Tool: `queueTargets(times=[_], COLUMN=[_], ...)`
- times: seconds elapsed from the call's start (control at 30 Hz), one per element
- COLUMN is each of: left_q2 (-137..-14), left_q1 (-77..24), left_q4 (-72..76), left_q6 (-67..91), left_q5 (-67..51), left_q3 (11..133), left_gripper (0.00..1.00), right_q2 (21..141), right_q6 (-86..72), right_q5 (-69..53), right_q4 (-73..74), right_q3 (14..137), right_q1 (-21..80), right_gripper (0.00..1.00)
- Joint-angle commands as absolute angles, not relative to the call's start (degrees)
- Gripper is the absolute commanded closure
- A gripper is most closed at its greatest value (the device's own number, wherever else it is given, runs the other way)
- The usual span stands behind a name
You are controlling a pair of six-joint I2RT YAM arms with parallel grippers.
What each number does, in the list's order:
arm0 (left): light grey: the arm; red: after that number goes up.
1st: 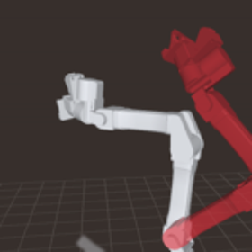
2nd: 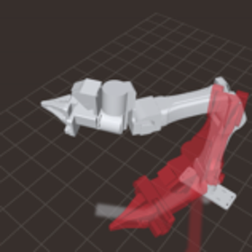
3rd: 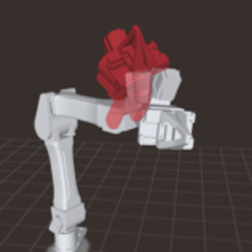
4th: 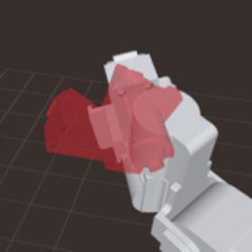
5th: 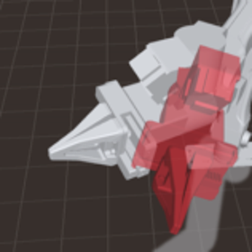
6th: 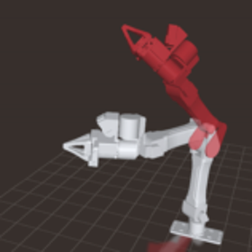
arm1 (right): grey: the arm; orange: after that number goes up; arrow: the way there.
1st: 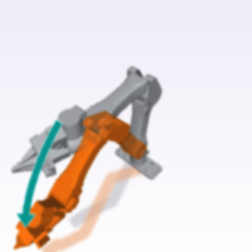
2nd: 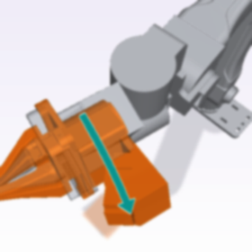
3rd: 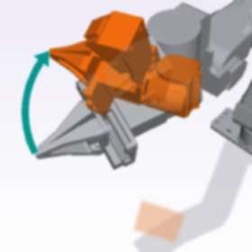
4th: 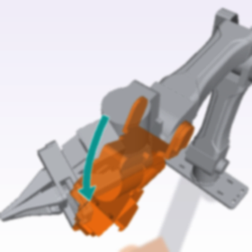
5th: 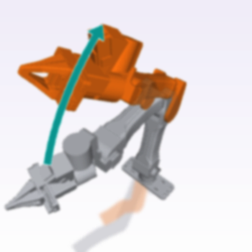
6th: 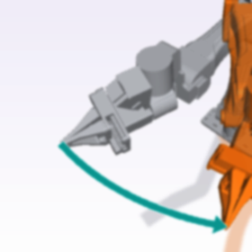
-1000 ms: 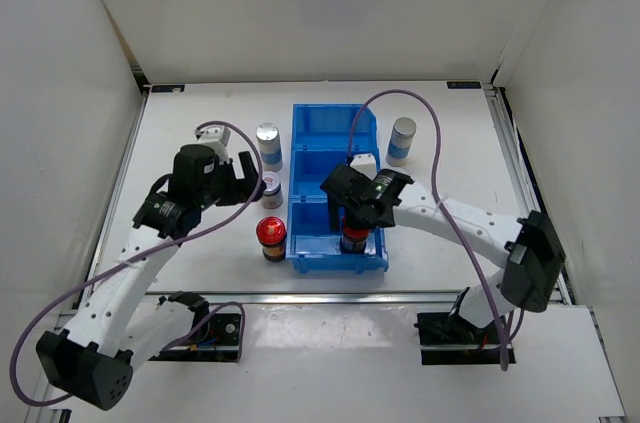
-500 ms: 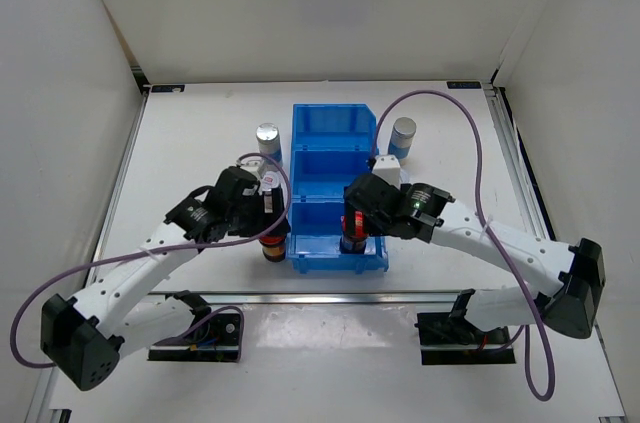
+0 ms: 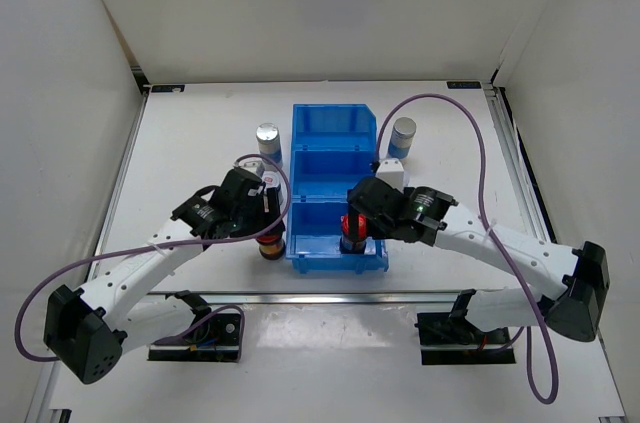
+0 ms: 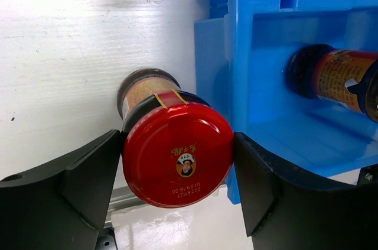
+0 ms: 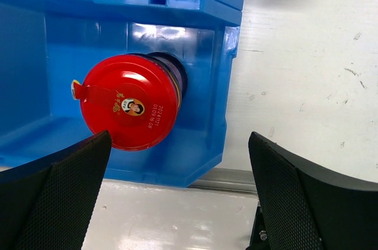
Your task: Organize the condiment bottles
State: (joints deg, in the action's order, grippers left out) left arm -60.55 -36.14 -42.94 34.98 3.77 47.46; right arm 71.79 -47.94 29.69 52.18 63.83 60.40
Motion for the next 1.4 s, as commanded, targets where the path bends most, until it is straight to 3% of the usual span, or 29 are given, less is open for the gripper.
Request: queueTargets(times=[0.0, 0.17, 0.2, 0.3, 0.63, 0.9, 1.37], left_q2=[-60.1, -59.5, -59.5, -60.0, -60.0, -65.6, -70.5], left_q1=[-36.2, -36.2, -36.2, -36.2, -36.7, -42.3, -53.4], left_q4=[-44.2, -45.6, -46.9, -49.6, -57.1, -57.1, -45.5], left_q6=[35.0, 35.0, 35.0, 35.0, 34.5, 39.1, 44.6], left_q5=[6.5, 7.7, 8.7, 11.1, 14.7, 9.5, 13.2], left_q3=[47.3, 49.4, 51.0, 54.0, 72.6, 83.8, 73.4], left_gripper=[0.36, 0.62, 0.73, 0.89, 0.89, 0.89, 0.89], right_q2=[69.7, 69.7, 69.7, 69.7, 66.8, 59.9, 52.1], right_q6=[-49.5, -49.5, -49.5, -50.0, -51.8, -54.1, -54.7], right_q5=[31.9, 31.9, 31.9, 32.4, 35.5, 41.1, 43.4], right_q4=[51.6, 51.6, 51.6, 52.1, 53.9, 58.5, 60.7], right_q3=[63.3, 63.3, 62.8, 62.8, 62.2, 61.7, 58.4], right_q1=[60.6, 60.6, 60.6, 60.6, 60.6, 60.0, 60.0], right_gripper=[0.00, 0.00, 0.00, 0.00, 0.00, 0.00, 0.00])
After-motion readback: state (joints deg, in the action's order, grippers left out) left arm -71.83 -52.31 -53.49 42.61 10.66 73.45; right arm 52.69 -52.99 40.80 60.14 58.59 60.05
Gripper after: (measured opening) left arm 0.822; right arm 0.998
